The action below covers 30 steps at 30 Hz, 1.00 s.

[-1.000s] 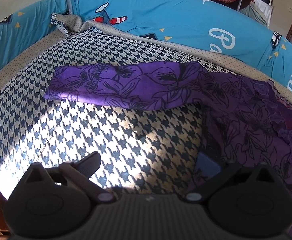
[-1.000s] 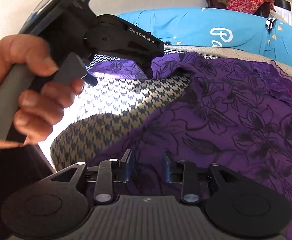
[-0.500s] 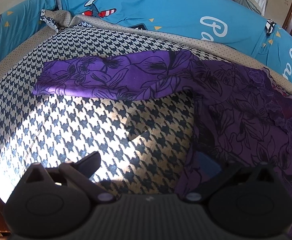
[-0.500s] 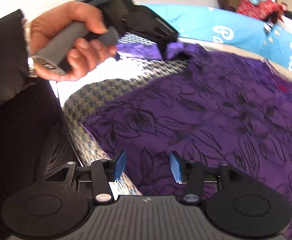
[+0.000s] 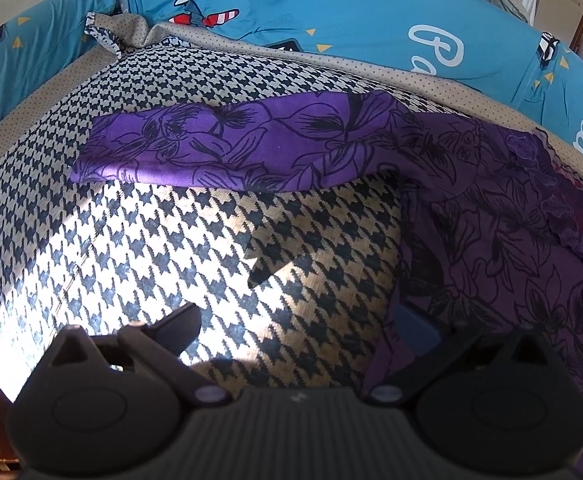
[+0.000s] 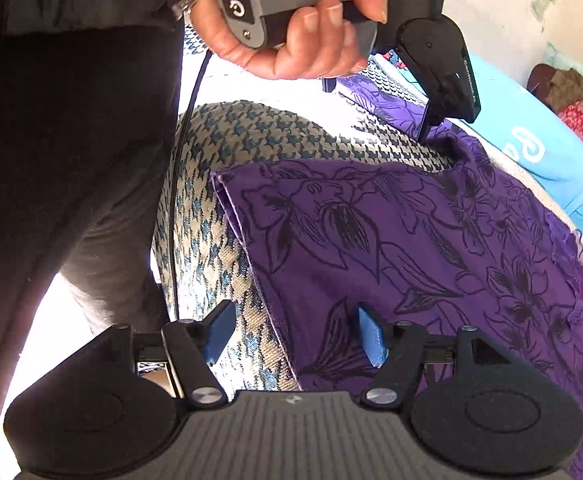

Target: Fold clothes

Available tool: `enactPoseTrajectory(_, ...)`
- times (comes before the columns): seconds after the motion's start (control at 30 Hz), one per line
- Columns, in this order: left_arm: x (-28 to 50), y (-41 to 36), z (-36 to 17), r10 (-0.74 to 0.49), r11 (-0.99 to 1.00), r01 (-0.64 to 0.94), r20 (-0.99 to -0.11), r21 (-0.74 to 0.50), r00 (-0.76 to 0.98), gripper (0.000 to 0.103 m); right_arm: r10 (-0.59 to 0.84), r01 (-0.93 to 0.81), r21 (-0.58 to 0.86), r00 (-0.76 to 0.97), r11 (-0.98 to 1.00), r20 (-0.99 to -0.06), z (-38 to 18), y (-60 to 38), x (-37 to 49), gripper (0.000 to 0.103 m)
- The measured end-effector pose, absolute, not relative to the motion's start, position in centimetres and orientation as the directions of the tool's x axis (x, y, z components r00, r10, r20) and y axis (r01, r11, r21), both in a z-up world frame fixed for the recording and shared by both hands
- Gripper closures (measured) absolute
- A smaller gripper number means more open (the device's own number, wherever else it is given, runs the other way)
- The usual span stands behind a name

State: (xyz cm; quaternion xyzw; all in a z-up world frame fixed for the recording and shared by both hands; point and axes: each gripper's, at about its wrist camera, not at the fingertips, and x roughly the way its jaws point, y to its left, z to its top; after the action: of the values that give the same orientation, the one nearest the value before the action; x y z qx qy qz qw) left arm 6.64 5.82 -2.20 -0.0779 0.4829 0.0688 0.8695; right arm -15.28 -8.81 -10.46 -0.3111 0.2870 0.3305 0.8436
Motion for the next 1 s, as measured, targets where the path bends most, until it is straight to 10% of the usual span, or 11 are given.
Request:
enactPoseTrajectory(0.3, 6.6, 5.6, -2.3, 0.051, 0.981, -0.186, -0.851, -0.056, 0.523, 0.000, 0.368, -0.707, -0.337, 0.644, 0.622, -0.671, -9.7, -9.5, -14.8, 0.090)
enactPoseTrajectory(1.0, 6.5, -3.2, -2.7, -0.001, 0.999, 0.043, -0.814, 0.030, 0.580, 0.000, 0.468, -0.743, -0.083, 0.500, 0.665, -0.729, -7.3, -13.0, -14.5, 0.080)
